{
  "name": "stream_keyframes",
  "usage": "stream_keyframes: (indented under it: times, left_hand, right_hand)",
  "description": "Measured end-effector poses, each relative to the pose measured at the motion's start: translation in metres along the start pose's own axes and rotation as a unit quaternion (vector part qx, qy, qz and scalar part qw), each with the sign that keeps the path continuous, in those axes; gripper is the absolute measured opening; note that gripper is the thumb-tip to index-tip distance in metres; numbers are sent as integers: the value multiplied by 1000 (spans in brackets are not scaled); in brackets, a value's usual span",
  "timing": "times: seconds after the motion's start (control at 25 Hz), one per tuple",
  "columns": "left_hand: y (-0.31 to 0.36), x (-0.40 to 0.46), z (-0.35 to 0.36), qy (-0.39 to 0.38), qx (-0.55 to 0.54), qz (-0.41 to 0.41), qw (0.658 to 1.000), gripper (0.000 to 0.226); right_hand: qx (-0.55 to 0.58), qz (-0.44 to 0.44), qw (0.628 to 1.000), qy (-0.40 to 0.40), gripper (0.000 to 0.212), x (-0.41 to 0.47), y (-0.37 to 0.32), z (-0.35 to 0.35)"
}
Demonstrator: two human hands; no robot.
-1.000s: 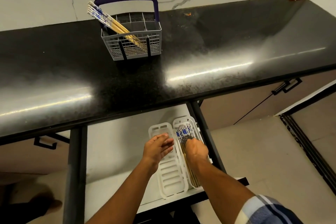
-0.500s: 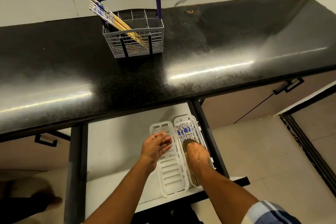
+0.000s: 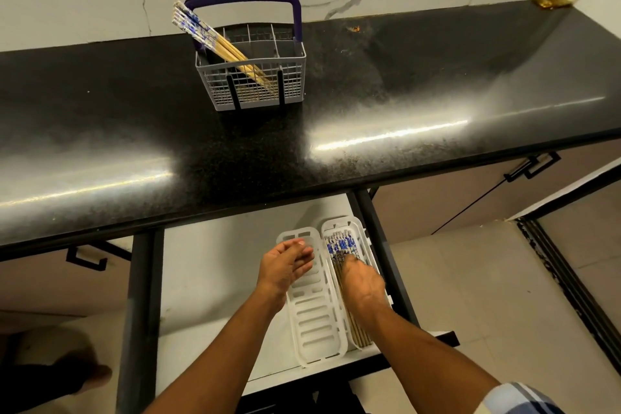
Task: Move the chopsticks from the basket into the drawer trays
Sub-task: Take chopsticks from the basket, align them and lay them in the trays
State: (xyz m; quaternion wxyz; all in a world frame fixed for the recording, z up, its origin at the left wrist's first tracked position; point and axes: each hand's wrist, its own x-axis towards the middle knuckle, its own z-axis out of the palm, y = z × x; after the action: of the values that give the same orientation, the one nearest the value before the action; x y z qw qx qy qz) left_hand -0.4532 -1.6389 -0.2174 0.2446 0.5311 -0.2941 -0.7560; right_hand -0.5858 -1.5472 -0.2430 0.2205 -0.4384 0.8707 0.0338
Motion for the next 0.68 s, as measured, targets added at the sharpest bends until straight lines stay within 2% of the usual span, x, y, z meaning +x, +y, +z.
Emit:
stream_keyframes:
  times: [0.16,0.32,0.52,0.6,0.68]
  left_hand:
    - [13,-5,1,17,62,81,995,27]
    - [61,-17,11,-10,91,197,976,19]
    - [175,-22,24,4,116,329,937,18]
    - [221,-22,27,24,122,360,925,15]
    - [263,-20,28,69,149,389,907,10]
  right_hand:
    - [146,-23,986,84,17,-4,-34,-38]
    - [251,-138,934,216,12,-8,-63,-93]
    - [267,-224,868,353,12,6,-106,-194]
    - [270,-246,851,377,12,16,-120,-228]
    - [269,-255,850,375,13,27,-135,-258]
